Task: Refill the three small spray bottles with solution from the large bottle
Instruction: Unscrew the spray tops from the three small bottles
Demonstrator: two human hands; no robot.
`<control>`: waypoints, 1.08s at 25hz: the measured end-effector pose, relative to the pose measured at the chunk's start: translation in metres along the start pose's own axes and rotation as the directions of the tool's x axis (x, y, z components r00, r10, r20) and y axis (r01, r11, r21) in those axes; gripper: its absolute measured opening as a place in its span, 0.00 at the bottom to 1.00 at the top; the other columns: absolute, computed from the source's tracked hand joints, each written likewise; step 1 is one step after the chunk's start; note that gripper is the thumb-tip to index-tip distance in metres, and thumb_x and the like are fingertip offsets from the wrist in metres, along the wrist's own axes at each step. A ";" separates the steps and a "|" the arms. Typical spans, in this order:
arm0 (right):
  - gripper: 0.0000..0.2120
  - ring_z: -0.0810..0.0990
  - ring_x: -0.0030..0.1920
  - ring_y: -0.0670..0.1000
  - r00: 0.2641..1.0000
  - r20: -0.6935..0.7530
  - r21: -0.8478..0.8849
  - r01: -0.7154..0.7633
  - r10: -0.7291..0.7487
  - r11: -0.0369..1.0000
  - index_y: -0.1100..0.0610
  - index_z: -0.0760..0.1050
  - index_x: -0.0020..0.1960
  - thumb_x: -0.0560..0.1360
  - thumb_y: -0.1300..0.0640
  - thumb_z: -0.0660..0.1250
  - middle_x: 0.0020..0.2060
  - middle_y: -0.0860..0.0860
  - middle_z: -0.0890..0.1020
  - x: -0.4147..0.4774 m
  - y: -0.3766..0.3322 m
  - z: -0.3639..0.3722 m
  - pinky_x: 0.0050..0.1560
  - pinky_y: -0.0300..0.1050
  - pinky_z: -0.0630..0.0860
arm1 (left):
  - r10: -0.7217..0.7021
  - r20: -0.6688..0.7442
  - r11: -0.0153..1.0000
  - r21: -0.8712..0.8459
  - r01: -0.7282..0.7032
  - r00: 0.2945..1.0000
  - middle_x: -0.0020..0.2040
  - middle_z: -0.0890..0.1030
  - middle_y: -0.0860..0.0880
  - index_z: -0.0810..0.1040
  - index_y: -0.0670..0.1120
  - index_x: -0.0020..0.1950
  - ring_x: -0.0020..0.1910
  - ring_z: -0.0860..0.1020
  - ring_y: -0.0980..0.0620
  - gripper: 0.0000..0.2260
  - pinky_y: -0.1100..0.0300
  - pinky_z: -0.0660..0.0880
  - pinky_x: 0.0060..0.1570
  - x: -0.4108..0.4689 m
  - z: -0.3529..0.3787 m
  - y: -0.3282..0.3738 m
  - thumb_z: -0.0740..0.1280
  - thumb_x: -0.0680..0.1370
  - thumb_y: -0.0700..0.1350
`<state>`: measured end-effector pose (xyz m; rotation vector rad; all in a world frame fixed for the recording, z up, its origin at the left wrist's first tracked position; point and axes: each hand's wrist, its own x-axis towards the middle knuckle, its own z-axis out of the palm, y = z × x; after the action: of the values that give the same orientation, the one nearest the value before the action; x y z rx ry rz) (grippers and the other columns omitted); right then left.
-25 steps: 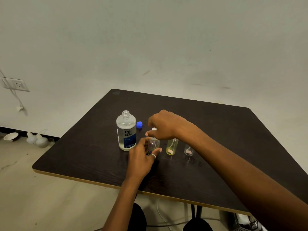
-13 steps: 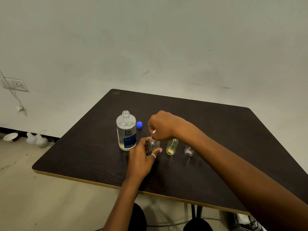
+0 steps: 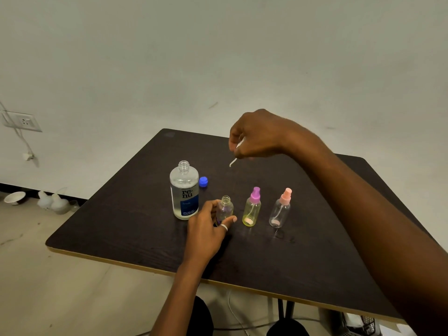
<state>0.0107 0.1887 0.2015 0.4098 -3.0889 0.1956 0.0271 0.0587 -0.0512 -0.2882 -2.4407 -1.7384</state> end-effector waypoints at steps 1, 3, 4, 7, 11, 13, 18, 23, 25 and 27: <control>0.06 0.81 0.45 0.48 1.000 -0.015 0.005 -0.019 0.019 1.000 0.54 0.82 0.45 0.69 0.57 0.69 0.41 0.50 0.84 0.005 0.003 0.004 0.37 0.39 0.75 | 0.003 0.000 1.000 0.001 -0.003 1.000 0.49 0.78 0.66 0.75 0.58 0.61 0.50 0.77 0.71 0.21 0.79 0.71 0.44 0.000 0.000 0.000 0.78 0.71 0.52; 0.07 0.81 0.45 0.50 0.999 -0.013 0.013 -0.039 0.039 0.999 0.56 0.82 0.47 0.71 0.55 0.70 0.41 0.51 0.84 0.015 0.011 0.018 0.39 0.40 0.75 | 0.001 0.003 1.000 -0.001 -0.001 1.000 0.49 0.78 0.66 0.75 0.58 0.60 0.50 0.78 0.70 0.21 0.79 0.71 0.44 0.000 -0.001 0.001 0.78 0.71 0.52; 0.08 0.81 0.46 0.50 0.999 0.012 0.016 -0.038 0.038 0.999 0.58 0.82 0.47 0.72 0.55 0.69 0.42 0.52 0.84 0.021 0.016 0.027 0.41 0.40 0.75 | -0.003 0.007 1.000 -0.006 0.003 1.000 0.49 0.78 0.66 0.75 0.59 0.60 0.50 0.78 0.70 0.21 0.78 0.72 0.44 0.000 -0.001 0.000 0.78 0.71 0.52; 0.12 0.81 0.49 0.55 0.992 0.124 0.005 -0.028 0.028 1.000 0.62 0.81 0.52 0.73 0.56 0.65 0.48 0.57 0.84 0.039 0.032 0.055 0.48 0.47 0.78 | -0.013 0.016 0.999 -0.040 0.013 1.000 0.50 0.79 0.65 0.75 0.59 0.61 0.51 0.78 0.70 0.21 0.77 0.73 0.46 0.000 0.000 -0.002 0.78 0.71 0.51; 0.16 0.79 0.49 0.51 0.982 0.190 -0.073 0.006 0.008 0.997 0.60 0.78 0.60 0.73 0.57 0.69 0.55 0.54 0.82 0.065 0.046 0.094 0.49 0.43 0.74 | 0.001 0.010 0.998 -0.070 0.000 1.000 0.51 0.81 0.64 0.76 0.58 0.61 0.52 0.79 0.69 0.21 0.73 0.75 0.50 0.001 0.002 -0.005 0.79 0.71 0.51; 0.18 0.78 0.47 0.50 0.979 0.203 -0.108 0.002 0.021 0.994 0.58 0.78 0.60 0.72 0.54 0.73 0.53 0.54 0.82 0.078 0.049 0.112 0.46 0.42 0.72 | 0.007 0.006 0.997 -0.081 -0.007 1.000 0.52 0.82 0.63 0.76 0.59 0.61 0.53 0.79 0.69 0.22 0.71 0.76 0.52 0.001 0.003 -0.008 0.78 0.71 0.52; 0.19 0.79 0.48 0.52 0.961 0.264 -0.150 -0.042 0.081 0.988 0.59 0.79 0.56 0.68 0.52 0.76 0.50 0.54 0.82 0.101 0.055 0.143 0.45 0.43 0.74 | 0.037 -0.011 0.996 -0.076 -0.038 0.999 0.56 0.82 0.60 0.75 0.58 0.62 0.55 0.80 0.65 0.22 0.65 0.79 0.55 0.002 0.005 -0.013 0.78 0.71 0.53; 0.20 0.77 0.46 0.52 0.940 0.319 -0.169 -0.073 0.125 0.983 0.58 0.78 0.56 0.67 0.54 0.77 0.50 0.54 0.81 0.110 0.060 0.155 0.43 0.43 0.72 | 0.059 -0.021 0.995 -0.078 -0.061 0.998 0.54 0.82 0.61 0.74 0.62 0.61 0.54 0.80 0.66 0.22 0.64 0.79 0.54 0.002 0.005 -0.014 0.78 0.71 0.53; 0.20 0.76 0.46 0.52 0.934 0.331 -0.179 -0.074 0.131 0.981 0.58 0.78 0.56 0.67 0.53 0.77 0.50 0.54 0.81 0.112 0.060 0.155 0.44 0.43 0.72 | 0.062 -0.028 0.995 -0.081 -0.064 0.998 0.54 0.82 0.60 0.74 0.61 0.61 0.54 0.80 0.66 0.22 0.64 0.80 0.54 0.002 0.005 -0.014 0.78 0.71 0.53; 0.21 0.77 0.47 0.53 0.932 0.336 -0.202 -0.069 0.135 0.977 0.58 0.78 0.55 0.66 0.53 0.78 0.49 0.54 0.81 0.113 0.059 0.155 0.45 0.44 0.74 | 0.067 -0.029 0.995 -0.074 -0.069 0.997 0.53 0.82 0.62 0.74 0.62 0.61 0.53 0.80 0.67 0.22 0.65 0.79 0.53 0.001 0.004 -0.013 0.78 0.71 0.53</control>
<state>-0.1139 0.1966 0.0450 0.3042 -3.4370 -0.1889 0.0228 0.0588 -0.0644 -0.3493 -2.3233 -1.7957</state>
